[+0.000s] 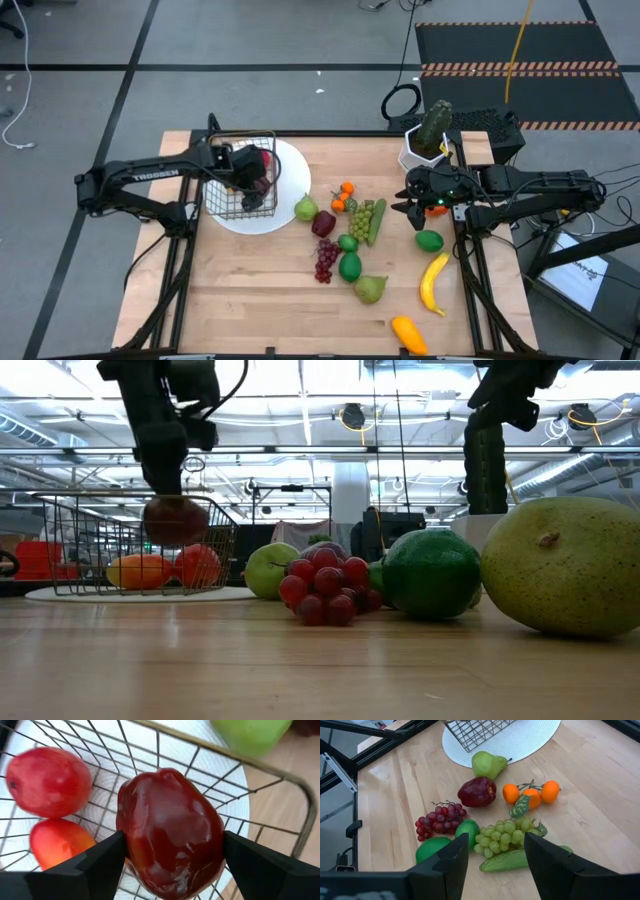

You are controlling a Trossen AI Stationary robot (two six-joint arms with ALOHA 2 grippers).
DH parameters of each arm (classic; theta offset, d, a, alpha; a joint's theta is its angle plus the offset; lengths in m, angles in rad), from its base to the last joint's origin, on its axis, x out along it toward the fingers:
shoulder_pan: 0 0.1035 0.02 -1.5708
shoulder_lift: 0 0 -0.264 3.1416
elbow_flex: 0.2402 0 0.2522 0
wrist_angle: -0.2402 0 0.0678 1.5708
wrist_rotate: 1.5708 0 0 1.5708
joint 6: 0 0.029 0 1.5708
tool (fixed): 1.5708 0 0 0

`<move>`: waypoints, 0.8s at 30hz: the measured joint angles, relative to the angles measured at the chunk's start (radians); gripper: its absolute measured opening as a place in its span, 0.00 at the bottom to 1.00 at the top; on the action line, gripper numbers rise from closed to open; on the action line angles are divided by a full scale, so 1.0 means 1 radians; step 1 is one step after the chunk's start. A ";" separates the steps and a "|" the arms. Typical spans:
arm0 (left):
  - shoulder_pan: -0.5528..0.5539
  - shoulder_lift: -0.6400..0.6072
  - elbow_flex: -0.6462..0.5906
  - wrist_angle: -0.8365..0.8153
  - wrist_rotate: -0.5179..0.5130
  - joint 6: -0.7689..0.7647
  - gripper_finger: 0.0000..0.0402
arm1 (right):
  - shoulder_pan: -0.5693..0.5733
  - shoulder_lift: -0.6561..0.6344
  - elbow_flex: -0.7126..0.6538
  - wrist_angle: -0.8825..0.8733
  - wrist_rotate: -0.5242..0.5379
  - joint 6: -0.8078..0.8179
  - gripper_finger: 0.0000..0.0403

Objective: Build produce basket
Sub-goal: Put the left dark red apple into the wire basket, then put the orange pumpkin into the wire basket

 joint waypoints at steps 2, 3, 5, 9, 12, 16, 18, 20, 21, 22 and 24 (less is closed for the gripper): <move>0.000 0.000 -0.021 0.016 0.000 -0.007 0.78 | 0.000 0.000 0.000 0.003 0.000 0.000 0.46; 0.000 0.000 -0.026 0.017 0.000 -0.012 0.78 | 0.000 0.000 0.000 0.003 0.000 0.000 0.46; 0.000 0.000 -0.034 0.026 0.000 -0.022 0.78 | 0.000 0.000 0.000 0.003 0.000 0.000 0.46; -0.003 0.000 -0.045 0.030 0.000 -0.021 0.78 | 0.000 0.000 0.000 0.003 0.000 0.000 0.46; -0.004 0.000 -0.051 0.031 0.001 -0.017 0.78 | 0.000 0.000 0.000 0.003 0.000 0.000 0.46; -0.004 0.000 -0.051 0.042 0.023 -0.021 0.80 | 0.000 0.000 0.000 0.003 0.000 0.001 0.46; -0.004 0.000 -0.051 0.062 0.049 -0.021 0.82 | 0.000 0.000 0.000 0.003 0.000 0.000 0.46; -0.004 0.000 -0.051 0.077 0.065 -0.026 0.85 | 0.000 0.000 0.000 0.003 0.000 0.000 0.46; -0.004 0.000 -0.051 0.079 0.067 -0.029 0.87 | 0.000 0.000 0.000 0.003 0.000 0.000 0.46; -0.004 0.000 -0.051 0.079 0.067 -0.036 0.89 | 0.000 0.000 0.000 0.003 0.000 0.000 0.46; -0.004 0.000 -0.051 0.079 0.067 -0.052 0.92 | 0.000 0.000 0.000 0.003 0.000 0.001 0.46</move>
